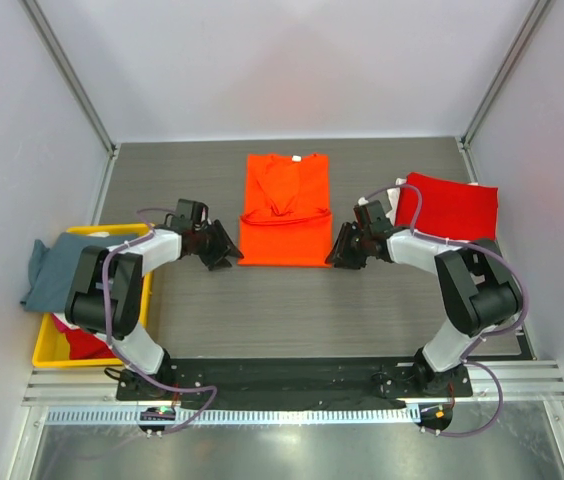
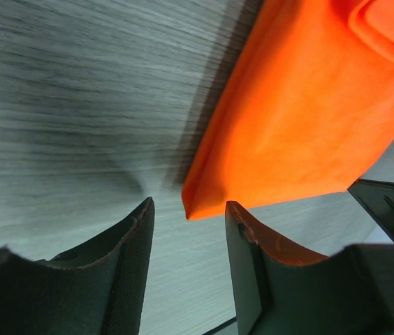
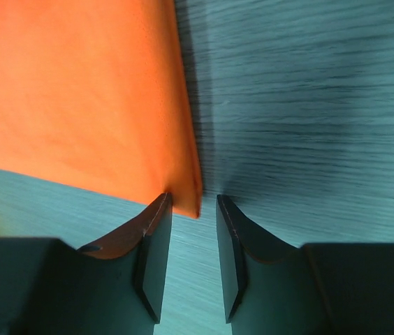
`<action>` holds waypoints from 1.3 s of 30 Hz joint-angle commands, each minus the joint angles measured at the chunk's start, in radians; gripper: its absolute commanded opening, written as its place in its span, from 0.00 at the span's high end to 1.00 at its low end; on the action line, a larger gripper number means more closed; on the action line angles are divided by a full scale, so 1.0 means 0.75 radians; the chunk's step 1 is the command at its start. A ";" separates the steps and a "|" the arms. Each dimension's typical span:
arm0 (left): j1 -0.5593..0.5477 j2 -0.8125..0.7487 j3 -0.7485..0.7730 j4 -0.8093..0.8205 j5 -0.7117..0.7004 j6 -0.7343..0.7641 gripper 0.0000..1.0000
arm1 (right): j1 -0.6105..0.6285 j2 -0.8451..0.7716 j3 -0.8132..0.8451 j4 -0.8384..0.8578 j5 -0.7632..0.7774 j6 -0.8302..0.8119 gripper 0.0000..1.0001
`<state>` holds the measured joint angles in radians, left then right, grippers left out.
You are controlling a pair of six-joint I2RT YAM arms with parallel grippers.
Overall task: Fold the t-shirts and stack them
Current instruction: Fold the tshirt
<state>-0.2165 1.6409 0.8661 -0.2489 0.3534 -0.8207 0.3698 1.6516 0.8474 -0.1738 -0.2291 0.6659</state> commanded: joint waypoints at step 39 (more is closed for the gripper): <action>-0.012 0.068 -0.112 0.201 0.054 -0.008 0.77 | 0.037 -0.034 -0.152 0.168 0.056 0.073 0.62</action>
<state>-0.2214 1.6802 0.7956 -0.0868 0.4042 -0.8352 0.3882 1.6501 0.7650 0.0219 -0.2554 0.7219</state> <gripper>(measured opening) 0.236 0.380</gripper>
